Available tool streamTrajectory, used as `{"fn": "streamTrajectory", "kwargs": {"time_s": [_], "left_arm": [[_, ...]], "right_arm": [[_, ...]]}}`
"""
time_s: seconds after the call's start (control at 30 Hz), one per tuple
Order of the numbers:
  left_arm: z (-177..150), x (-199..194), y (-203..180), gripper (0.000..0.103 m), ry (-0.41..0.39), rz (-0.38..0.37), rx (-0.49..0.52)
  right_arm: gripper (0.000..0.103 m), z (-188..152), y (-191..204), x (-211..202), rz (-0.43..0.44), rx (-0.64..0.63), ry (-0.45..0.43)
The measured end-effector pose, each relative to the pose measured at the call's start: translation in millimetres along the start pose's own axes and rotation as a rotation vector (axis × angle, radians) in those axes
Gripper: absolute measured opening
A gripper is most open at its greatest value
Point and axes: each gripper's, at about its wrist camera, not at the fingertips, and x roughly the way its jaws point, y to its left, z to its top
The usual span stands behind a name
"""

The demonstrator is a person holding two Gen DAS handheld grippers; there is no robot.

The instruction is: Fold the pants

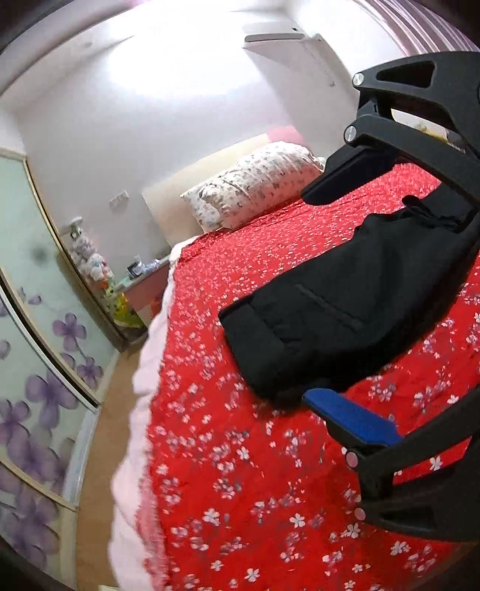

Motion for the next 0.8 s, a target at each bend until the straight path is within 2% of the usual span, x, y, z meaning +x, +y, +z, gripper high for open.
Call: {"fn": "streamTrajectory", "kwargs": {"time_s": [0.07, 0.2, 0.3, 0.43, 0.63, 0.7, 0.8], "left_arm": [[1, 10, 7, 0.099, 0.042, 0.003, -0.034], [-1, 33, 16, 0.099, 0.127, -0.021, -0.094], [0, 41, 20, 0.099, 0.115, 0.029, -0.098], [1, 50, 30, 0.101, 0.119, 0.054, -0.126], [5, 60, 19, 0.101, 0.112, 0.084, -0.05], [6, 58, 13, 0.101, 0.096, 0.045, -0.021], [6, 50, -5, 0.101, 0.063, -0.061, 0.052]], "right_arm": [[0.089, -3, 4, 8, -0.04, -0.043, 0.035], [0.089, -9, 7, 18, -0.021, -0.048, 0.084], [0.089, -12, 11, 20, -0.018, -0.066, 0.099], [0.09, -15, 14, 22, -0.009, -0.07, 0.111], [0.09, -17, 13, 28, -0.002, -0.057, 0.128], [0.09, -18, 12, 30, -0.004, -0.057, 0.136], [0.09, -19, 10, 32, -0.008, -0.056, 0.145]]}}
